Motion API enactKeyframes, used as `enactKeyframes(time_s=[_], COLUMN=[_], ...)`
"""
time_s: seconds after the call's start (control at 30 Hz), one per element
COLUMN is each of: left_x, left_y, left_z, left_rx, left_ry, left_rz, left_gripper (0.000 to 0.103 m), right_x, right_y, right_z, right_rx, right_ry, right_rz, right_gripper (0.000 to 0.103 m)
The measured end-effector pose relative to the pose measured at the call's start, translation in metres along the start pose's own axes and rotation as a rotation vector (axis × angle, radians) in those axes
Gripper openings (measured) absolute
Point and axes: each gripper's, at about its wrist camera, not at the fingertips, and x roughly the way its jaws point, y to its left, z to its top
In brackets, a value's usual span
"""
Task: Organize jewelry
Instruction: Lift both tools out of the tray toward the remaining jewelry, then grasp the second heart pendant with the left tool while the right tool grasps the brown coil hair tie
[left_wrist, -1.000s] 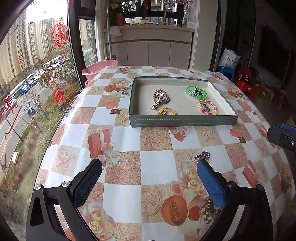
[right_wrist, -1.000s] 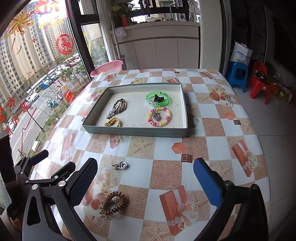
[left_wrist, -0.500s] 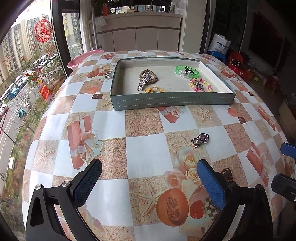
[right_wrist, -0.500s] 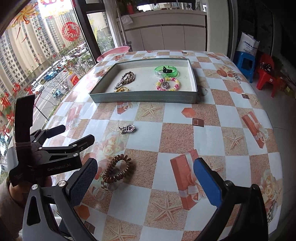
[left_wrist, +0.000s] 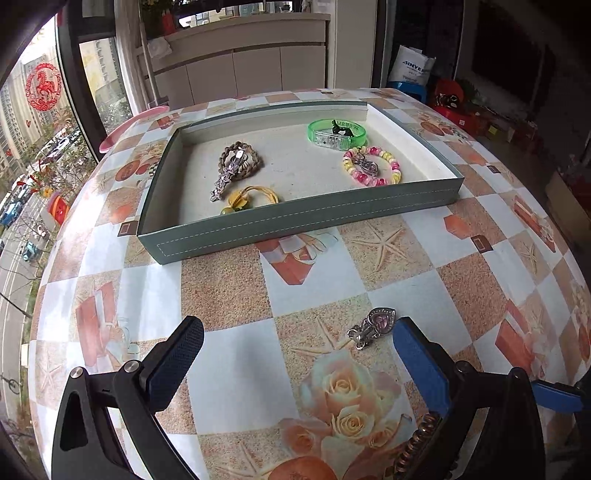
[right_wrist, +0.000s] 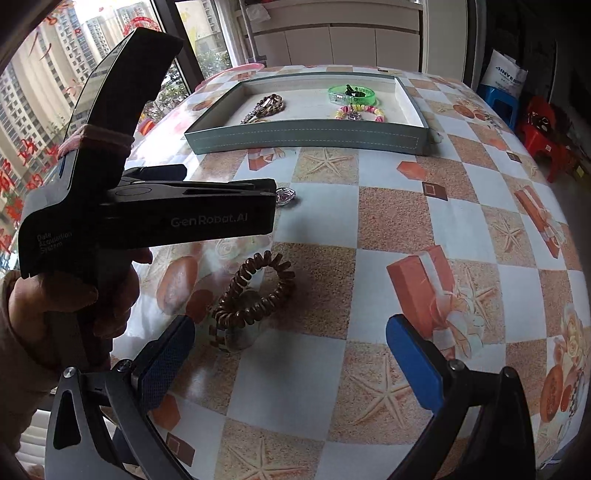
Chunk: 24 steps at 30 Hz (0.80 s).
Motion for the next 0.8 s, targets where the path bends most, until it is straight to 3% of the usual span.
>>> enactKeyframes(time_s=[0.23, 0.4, 0.5, 0.6, 0.63, 0.7, 0.77, 0.8], left_x=[0.016, 0.019, 0.018, 0.015, 0.014, 0.012, 0.01, 0.008], left_y=[-0.006, -0.006, -0.007, -0.01, -0.011, -0.014, -0.017, -0.018], left_z=[0.004, 0.006, 0.006, 0.005, 0.005, 0.004, 0.003, 0.002], left_rx=[0.025, 0.03, 0.031, 0.039, 0.044, 0.054, 0.064, 0.065], left_ry=[0.02, 0.022, 0.015, 0.006, 0.005, 0.0, -0.002, -0.002], left_rz=[-0.003, -0.01, -0.022, -0.035, -0.039, -0.054, -0.062, -0.061], left_gripper=[0.103, 0.101, 0.092, 0.078, 0.071, 0.057, 0.032, 0.031], right_x=[0.018, 0.023, 0.024, 0.024, 0.024, 0.023, 0.023, 0.022], right_y=[0.01, 0.011, 0.011, 0.011, 0.01, 0.006, 0.003, 0.001], right_z=[-0.001, 0.001, 0.004, 0.007, 0.008, 0.009, 0.009, 0.009], right_rx=[0.023, 0.012, 0.002, -0.022, -0.027, -0.018, -0.019, -0.017], right_ry=[-0.004, -0.03, -0.036, -0.043, -0.046, -0.044, -0.043, -0.044], right_rz=[-0.04, -0.099, -0.108, -0.148, -0.156, -0.144, -0.143, -0.145], right_gripper=[0.103, 0.091, 0.085, 0.061, 0.053, 0.05, 0.043, 0.04])
